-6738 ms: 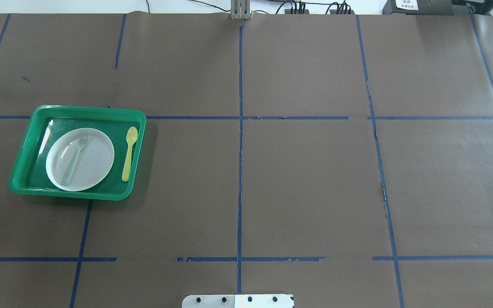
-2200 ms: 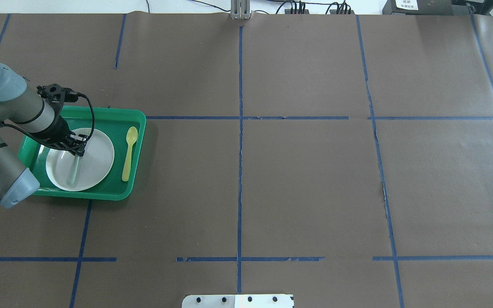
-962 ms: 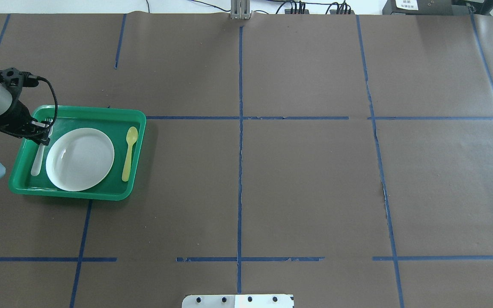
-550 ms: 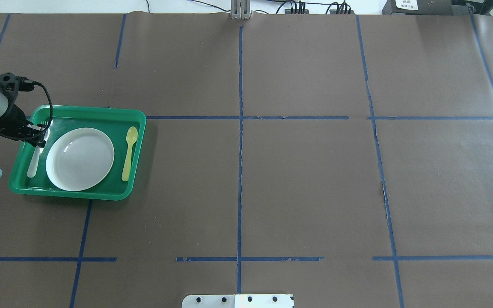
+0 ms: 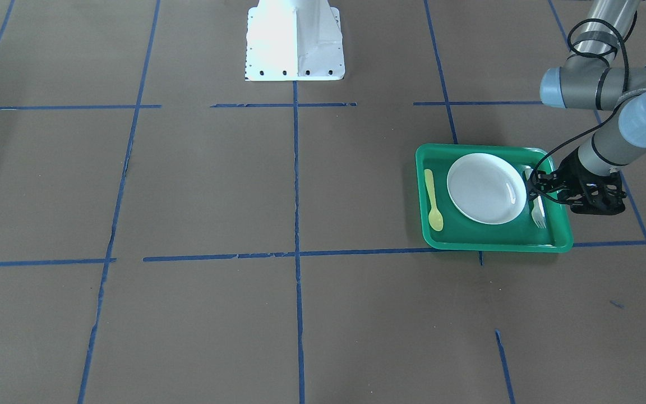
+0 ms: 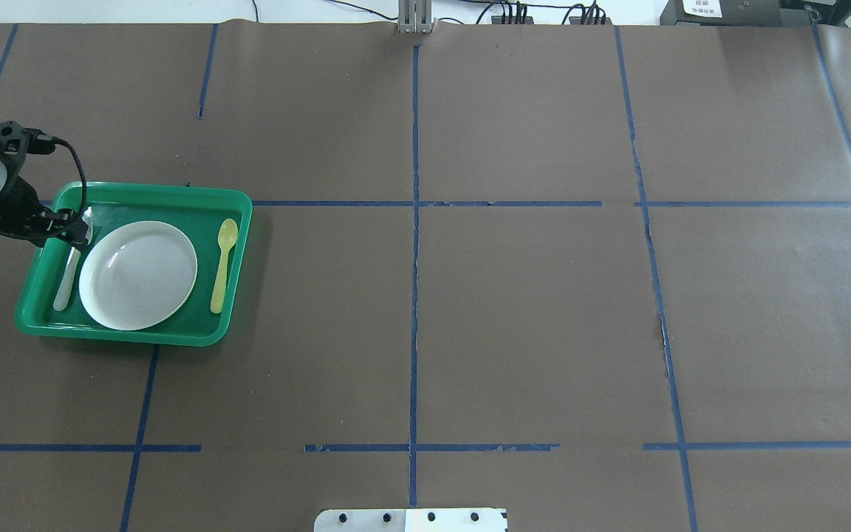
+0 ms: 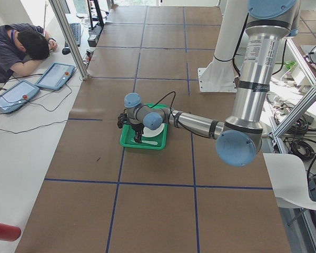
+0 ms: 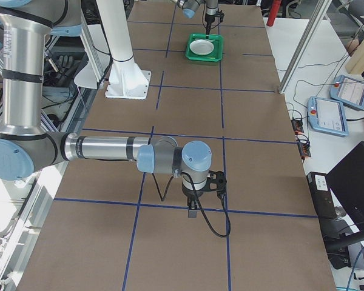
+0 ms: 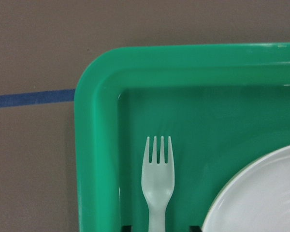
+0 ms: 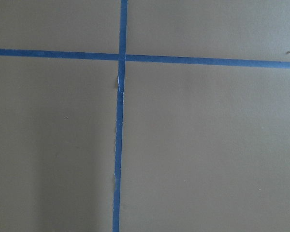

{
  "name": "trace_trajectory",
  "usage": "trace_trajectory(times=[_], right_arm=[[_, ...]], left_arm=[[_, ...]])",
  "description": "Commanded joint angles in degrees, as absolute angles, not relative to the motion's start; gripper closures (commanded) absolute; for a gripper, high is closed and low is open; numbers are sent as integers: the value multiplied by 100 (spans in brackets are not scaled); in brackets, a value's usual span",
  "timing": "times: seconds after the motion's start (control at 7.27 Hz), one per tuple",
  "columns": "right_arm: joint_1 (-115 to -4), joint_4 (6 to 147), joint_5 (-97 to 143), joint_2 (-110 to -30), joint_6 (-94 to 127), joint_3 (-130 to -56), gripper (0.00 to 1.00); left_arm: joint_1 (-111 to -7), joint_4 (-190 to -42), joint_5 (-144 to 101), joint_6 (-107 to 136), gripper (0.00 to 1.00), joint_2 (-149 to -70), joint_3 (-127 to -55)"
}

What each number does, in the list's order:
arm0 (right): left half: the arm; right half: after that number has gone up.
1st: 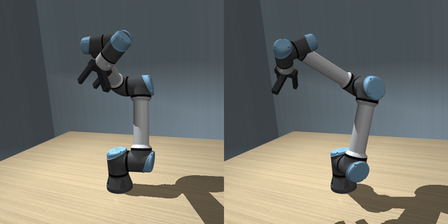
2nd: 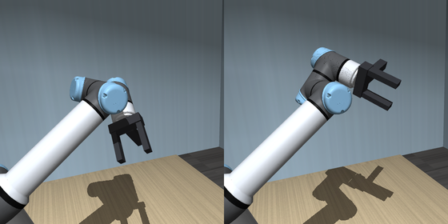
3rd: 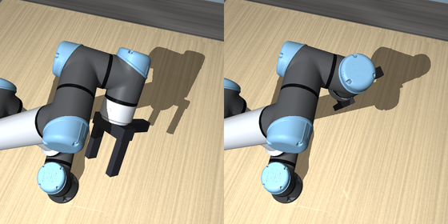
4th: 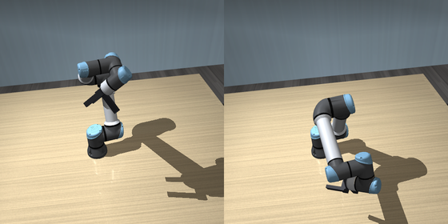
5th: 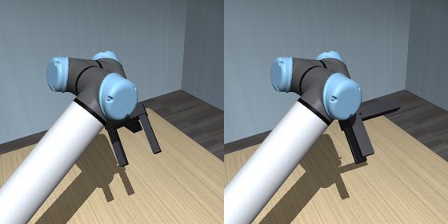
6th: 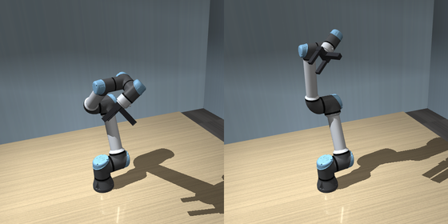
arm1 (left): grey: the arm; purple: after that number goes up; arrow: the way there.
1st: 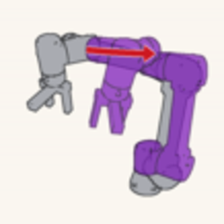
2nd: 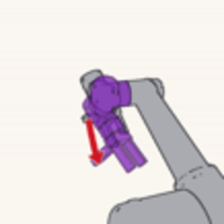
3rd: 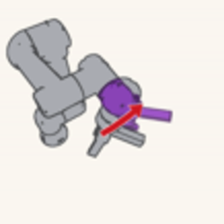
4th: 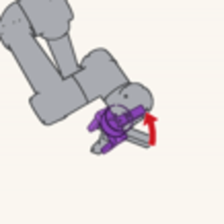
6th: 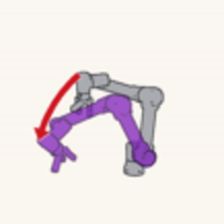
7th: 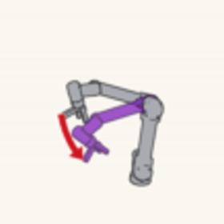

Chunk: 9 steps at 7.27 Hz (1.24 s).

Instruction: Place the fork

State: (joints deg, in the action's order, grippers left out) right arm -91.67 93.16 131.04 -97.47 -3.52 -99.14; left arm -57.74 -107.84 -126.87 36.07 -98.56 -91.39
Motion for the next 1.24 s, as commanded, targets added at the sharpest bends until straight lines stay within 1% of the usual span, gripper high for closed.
trace_trajectory(times=[0.0,0.28,0.55,0.69,0.83,0.96,1.1], right_arm=[[-9167,9316,13104,-9747,-343,-9914,0],[-9167,9316,13096,-9747,-351,-9914,0],[-9167,9316,13096,-9747,-351,-9914,0],[-9167,9316,13104,-9747,-352,-9914,0],[-9167,9316,13096,-9747,-352,-9914,0],[-9167,9316,13096,-9747,-352,-9914,0],[-9167,9316,13104,-9747,-343,-9914,0]], left_arm=[[-6377,-10514,-12700,2916,0,-9870,-9465],[-7054,-9532,-12648,974,0,-10228,-9501],[-7809,-9484,-12665,-939,0,-10108,-9484],[-8362,-9562,-12726,-1732,0,-9681,-9466],[-8733,-9519,-12753,-1975,0,-9520,-9457],[-8841,-9484,-12927,-1934,0,-9162,-9414],[-9207,-9475,-12929,-1342,0,-8949,-9343]])
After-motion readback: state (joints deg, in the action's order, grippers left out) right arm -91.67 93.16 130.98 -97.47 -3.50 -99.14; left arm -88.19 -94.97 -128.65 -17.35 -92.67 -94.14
